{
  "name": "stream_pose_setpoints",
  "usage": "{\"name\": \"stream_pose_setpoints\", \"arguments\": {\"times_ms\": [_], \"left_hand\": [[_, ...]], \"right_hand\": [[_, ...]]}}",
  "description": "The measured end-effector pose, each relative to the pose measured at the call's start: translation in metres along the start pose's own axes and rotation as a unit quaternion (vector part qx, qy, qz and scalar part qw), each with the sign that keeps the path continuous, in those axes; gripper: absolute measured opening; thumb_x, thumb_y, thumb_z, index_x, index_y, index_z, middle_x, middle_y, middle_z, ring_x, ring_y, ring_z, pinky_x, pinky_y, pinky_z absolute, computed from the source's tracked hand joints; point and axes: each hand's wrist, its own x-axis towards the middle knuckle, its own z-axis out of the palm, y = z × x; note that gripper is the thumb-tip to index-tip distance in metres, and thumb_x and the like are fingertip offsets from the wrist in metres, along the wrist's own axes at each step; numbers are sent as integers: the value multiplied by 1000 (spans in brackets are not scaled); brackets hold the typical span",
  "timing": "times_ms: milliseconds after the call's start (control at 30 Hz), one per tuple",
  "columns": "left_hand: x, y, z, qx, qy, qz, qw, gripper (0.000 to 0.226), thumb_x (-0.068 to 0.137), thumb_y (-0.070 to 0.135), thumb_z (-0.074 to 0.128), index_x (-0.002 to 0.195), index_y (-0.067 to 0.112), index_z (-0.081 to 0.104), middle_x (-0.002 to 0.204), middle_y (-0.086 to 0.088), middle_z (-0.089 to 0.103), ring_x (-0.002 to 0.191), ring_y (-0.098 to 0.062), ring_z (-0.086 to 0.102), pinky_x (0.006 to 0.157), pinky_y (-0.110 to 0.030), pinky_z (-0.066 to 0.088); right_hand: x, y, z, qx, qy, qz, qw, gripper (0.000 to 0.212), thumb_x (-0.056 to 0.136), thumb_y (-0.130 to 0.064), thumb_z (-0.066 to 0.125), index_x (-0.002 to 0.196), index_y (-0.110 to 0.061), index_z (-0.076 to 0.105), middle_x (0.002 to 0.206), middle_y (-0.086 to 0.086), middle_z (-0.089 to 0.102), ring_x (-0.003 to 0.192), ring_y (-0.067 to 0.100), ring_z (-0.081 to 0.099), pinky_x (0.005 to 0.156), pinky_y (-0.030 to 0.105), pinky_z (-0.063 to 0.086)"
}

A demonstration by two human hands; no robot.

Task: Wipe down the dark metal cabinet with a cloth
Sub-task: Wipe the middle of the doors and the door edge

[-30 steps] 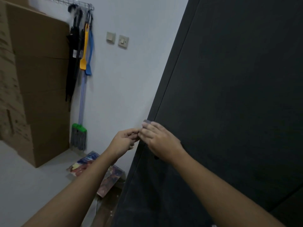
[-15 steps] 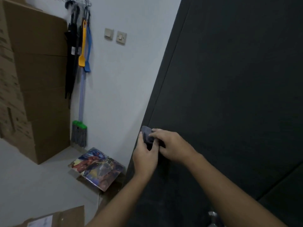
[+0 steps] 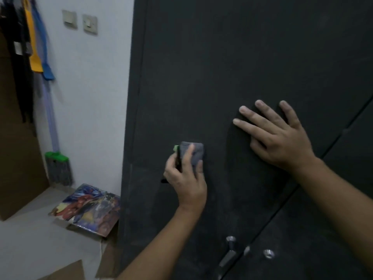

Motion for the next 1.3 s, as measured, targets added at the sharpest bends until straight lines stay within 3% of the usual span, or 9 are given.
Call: {"name": "stream_pose_setpoints", "arguments": {"times_ms": [100, 233, 333, 433, 600, 767, 1000, 1200, 1300], "left_hand": [[-35, 0, 15, 48, -81, 153, 984, 45, 92, 27, 61, 135, 35, 50, 131, -10, 39, 106, -26, 44, 95, -38, 41], [-54, -18, 11, 93, -200, 322, 921, 54, 88, 26, 62, 137, 45, 46, 133, -3, 38, 108, -19, 44, 90, -34, 37], [-31, -11, 0, 63, -183, 280, 940, 44, 89, 24, 59, 130, 40, 54, 125, -2, 44, 108, -16, 47, 90, -35, 39], [-3, 6, 5, -26, -65, 97, 993, 29, 92, 19, 65, 121, 21, 64, 117, -4, 46, 108, -7, 44, 98, -23, 43], [-8, 46, 24, -56, 4, 52, 997, 53, 93, 21, 67, 141, 14, 46, 106, -5, 39, 101, -12, 36, 97, -20, 37], [-53, 85, 50, -48, -76, 130, 987, 66, 80, 8, 72, 138, 3, 42, 121, -5, 46, 96, -20, 45, 97, -21, 30], [-126, 83, 72, -3, -209, 273, 939, 67, 82, 16, 59, 146, 23, 39, 115, 2, 48, 92, -19, 48, 82, -32, 41], [-150, 41, 49, 67, -300, 355, 883, 75, 84, 15, 78, 147, 25, 39, 123, -1, 53, 99, -17, 52, 78, -36, 48], [-122, 60, 53, -2, -251, 305, 919, 55, 89, 4, 60, 140, 20, 48, 104, -7, 63, 89, -18, 56, 81, -35, 48]], "right_hand": [[-1, -4, 7, -16, 17, 4, 1000, 54, 95, -26, 49, 149, -30, 45, 157, -5, 38, 147, 21, 34, 114, 53, 26], [-1, -3, 8, -15, 18, 1, 1000, 55, 95, -26, 49, 149, -30, 44, 158, -5, 37, 148, 22, 33, 115, 54, 26], [-1, -5, 7, -15, 18, 9, 1000, 54, 95, -26, 46, 149, -31, 44, 157, -6, 38, 147, 21, 34, 116, 53, 26], [0, -5, 6, -10, 11, 17, 1000, 53, 97, -27, 43, 149, -32, 44, 158, -6, 38, 148, 21, 33, 116, 53, 25], [-1, 0, 0, 91, 15, 15, 996, 45, 95, -15, 45, 136, -25, 61, 153, -3, 45, 146, 22, 36, 120, 52, 21], [-21, 25, -20, 225, -9, 27, 974, 46, 94, -2, 40, 130, -17, 65, 150, 3, 50, 144, 21, 40, 121, 41, 25], [-134, 73, -32, 81, 16, 123, 989, 38, 103, -24, 53, 141, -27, 56, 156, -5, 40, 147, 17, 34, 119, 49, 20], [-164, 64, -22, 96, 19, 143, 985, 41, 105, -29, 51, 147, -29, 49, 158, -5, 37, 149, 20, 28, 120, 49, 16], [-163, 62, -18, 105, 43, 154, 982, 40, 105, -28, 52, 145, -29, 51, 156, -5, 40, 148, 20, 31, 119, 48, 18]]}}
